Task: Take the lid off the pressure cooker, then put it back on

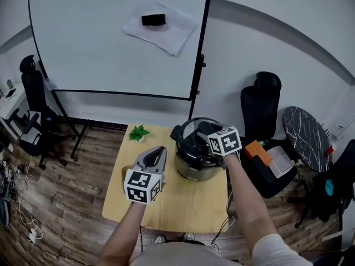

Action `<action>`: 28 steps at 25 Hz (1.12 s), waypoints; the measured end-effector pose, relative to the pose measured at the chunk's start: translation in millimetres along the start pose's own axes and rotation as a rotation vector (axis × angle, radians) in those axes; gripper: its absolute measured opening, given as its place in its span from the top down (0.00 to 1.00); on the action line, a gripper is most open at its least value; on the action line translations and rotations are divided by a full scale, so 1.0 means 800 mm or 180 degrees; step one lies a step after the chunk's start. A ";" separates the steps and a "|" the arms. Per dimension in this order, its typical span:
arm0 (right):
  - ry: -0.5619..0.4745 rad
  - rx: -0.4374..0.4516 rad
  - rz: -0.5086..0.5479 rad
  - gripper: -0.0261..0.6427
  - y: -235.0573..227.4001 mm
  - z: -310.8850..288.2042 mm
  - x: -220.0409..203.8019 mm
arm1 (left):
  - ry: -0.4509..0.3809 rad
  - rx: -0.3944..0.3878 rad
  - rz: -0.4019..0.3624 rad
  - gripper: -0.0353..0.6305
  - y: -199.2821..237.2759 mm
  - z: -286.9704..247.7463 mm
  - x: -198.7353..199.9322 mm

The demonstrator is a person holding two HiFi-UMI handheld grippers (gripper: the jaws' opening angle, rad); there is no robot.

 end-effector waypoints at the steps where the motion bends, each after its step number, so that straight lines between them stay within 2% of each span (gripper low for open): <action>1: 0.0008 -0.0066 -0.0041 0.52 0.001 -0.001 0.001 | 0.0003 -0.0003 0.0000 0.92 0.002 0.002 0.000; 7: 0.0036 -0.0376 -0.0204 0.52 0.005 0.002 0.004 | 0.0020 -0.0001 -0.0001 0.92 0.012 0.006 0.002; 24: 0.0039 -0.0319 -0.0141 0.53 0.005 0.008 0.009 | 0.0041 0.0013 -0.0073 0.92 0.015 0.012 0.009; 28: -0.0034 -0.0314 -0.0209 0.53 0.003 0.020 0.018 | 0.0011 0.0012 -0.0087 0.92 0.012 0.017 0.012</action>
Point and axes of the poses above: the fingertips, and each gripper's own axes: z backward along the fingers, y to its left, x out of its top, the point moved 6 cm from there along z, backward along the fingers
